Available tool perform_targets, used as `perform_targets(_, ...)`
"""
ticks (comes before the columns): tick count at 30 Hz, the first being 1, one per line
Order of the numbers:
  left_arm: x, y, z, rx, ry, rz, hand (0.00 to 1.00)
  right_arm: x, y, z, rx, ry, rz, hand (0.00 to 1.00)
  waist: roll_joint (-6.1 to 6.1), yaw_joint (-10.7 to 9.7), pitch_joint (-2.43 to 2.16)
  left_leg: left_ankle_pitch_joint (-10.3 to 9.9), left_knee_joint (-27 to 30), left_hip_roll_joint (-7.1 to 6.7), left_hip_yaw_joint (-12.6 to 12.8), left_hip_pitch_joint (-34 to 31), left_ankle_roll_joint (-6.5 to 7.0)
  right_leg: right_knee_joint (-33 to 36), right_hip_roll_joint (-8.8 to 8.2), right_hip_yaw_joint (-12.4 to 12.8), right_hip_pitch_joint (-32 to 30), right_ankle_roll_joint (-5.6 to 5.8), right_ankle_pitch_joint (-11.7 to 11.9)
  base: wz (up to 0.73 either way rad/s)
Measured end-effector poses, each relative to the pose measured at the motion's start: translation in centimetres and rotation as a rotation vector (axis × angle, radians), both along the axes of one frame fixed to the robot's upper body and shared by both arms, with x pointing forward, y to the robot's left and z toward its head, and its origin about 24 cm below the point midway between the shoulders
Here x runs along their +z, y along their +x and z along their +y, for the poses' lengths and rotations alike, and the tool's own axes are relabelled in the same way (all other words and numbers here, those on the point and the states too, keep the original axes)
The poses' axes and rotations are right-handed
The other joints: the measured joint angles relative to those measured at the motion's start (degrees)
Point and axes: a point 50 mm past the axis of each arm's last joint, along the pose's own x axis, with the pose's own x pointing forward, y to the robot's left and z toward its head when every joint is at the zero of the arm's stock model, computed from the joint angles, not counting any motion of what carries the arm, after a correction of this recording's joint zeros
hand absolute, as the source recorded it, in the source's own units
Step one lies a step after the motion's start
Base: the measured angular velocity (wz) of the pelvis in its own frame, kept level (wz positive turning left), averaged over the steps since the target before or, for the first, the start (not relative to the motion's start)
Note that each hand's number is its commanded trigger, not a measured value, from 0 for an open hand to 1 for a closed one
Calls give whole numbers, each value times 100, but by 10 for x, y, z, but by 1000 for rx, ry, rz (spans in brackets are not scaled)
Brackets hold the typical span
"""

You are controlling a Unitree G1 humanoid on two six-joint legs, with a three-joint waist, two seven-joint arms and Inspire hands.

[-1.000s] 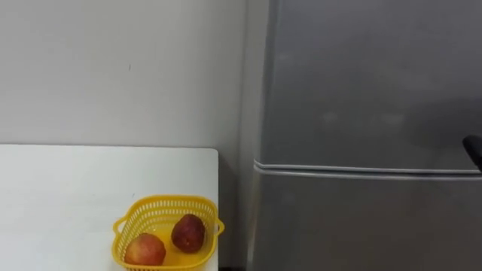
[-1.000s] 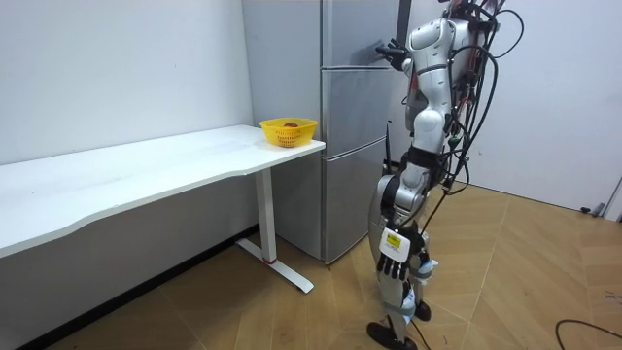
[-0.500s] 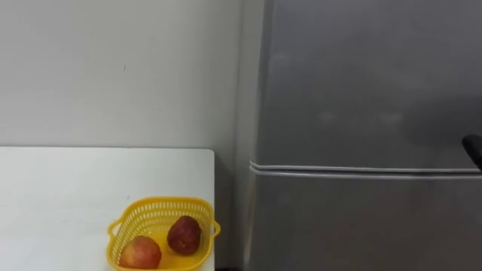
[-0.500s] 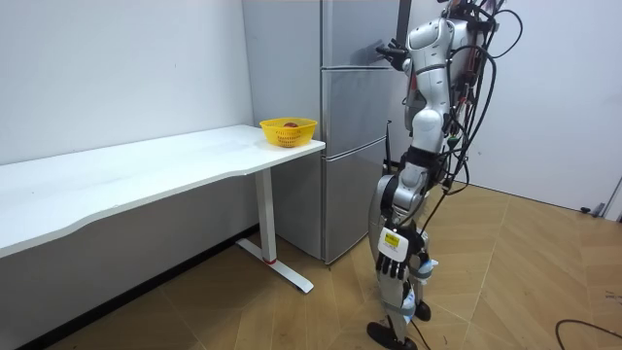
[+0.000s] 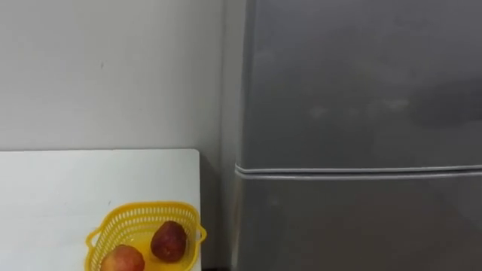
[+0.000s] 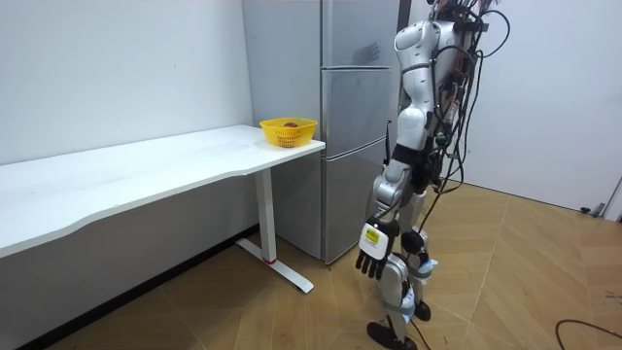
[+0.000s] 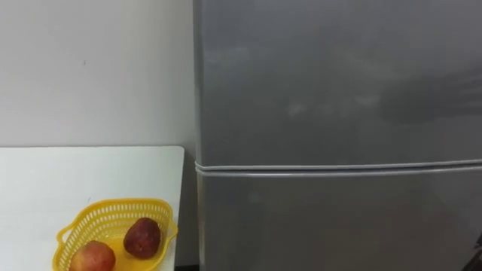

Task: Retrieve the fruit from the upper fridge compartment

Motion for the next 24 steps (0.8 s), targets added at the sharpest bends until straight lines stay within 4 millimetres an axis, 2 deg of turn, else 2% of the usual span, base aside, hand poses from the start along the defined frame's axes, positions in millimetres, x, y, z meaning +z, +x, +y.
perform_targets(4,1,0,3,17,17,-4,0,-24,-23,-14,-104,42,108,0,31,-40,-12,0,-28,-4,44,29,0,-67,8,63,22,4,2,-10)
perform_targets(6,1,-1,3,20,30,-3,0,-43,-36,-21,-163,83,189,0,58,-56,-10,0,-48,2,125,63,0,-73,13,96,22,5,3,-15)
perform_targets(9,1,-1,4,22,30,-5,0,-65,-50,-28,-236,139,277,0,82,-70,-9,0,-47,0,155,73,0,-74,21,202,6,6,2,-13)
perform_targets(12,1,0,4,22,29,-7,0,-79,-59,-35,-282,181,319,0,107,-79,-12,0,-48,-2,169,64,0,-69,24,230,-17,7,3,-6)
perform_targets(14,1,1,4,20,29,-8,0,-95,-68,-37,-311,223,372,0,143,-68,-16,0,-50,-2,171,53,0,-61,27,232,-40,8,4,-4)
perform_targets(16,1,2,4,21,29,-3,0,-113,-76,-34,-330,271,424,0,164,-55,-15,0,-64,0,170,52,0,-64,29,233,-40,8,4,0)
perform_targets(17,1,4,4,22,28,-2,0,-129,-82,-30,-345,320,463,0,170,-34,-16,0,-81,6,183,53,0,-60,36,233,-54,7,4,0)
perform_targets(18,1,6,4,22,25,-4,0,-144,-86,-24,-346,362,504,0,180,-23,-14,0,-82,13,249,51,0,-53,38,235,-66,7,4,0)
perform_targets(19,0,7,3,21,23,-6,0,-151,-88,-21,-341,378,527,0,192,-12,-14,0,-82,16,284,51,0,-54,38,230,-69,7,4,-4)
perform_targets(21,0,9,2,20,19,-14,0,-180,-97,-6,-290,399,668,0,216,29,-15,0,-80,14,298,62,0,-52,30,227,-59,7,4,-4)
perform_targets(22,0,9,2,20,18,-15,0,-187,-99,-2,-282,410,697,0,223,42,-14,0,-80,13,298,61,0,-51,30,232,-62,7,4,-3)
perform_targets(24,-1,10,-2,18,9,-14,0,-210,-109,11,-231,406,842,0,273,70,-35,-1,-79,4,296,58,0,-58,19,226,-61,9,5,0)
